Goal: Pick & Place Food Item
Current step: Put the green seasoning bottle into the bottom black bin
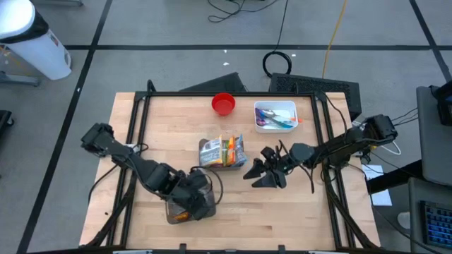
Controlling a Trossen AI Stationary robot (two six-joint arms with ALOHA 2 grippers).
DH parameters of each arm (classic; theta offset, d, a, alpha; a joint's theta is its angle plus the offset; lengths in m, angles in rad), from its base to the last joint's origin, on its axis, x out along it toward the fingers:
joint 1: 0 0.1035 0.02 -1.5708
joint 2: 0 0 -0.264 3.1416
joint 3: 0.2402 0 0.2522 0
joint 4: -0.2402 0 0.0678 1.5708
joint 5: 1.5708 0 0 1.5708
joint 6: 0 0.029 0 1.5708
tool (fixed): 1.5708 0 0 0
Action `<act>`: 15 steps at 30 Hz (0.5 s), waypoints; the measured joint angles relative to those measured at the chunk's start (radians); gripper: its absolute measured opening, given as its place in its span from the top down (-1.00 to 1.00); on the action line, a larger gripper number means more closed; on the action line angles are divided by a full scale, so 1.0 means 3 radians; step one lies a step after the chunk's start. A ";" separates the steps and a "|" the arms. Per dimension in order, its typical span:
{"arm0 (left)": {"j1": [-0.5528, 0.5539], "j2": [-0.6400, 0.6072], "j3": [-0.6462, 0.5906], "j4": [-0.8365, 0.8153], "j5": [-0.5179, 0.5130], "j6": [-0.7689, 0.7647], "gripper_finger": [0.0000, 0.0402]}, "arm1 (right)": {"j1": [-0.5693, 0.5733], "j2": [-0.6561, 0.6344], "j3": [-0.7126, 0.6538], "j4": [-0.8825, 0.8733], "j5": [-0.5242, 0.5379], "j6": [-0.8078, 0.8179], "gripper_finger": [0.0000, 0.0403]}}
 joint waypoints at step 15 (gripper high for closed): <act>-0.0152 0.0210 0.0003 -0.0226 -0.0208 -0.0615 -0.03 | 0.0047 0.0000 0.0000 -0.0024 0.0009 -0.0061 -0.68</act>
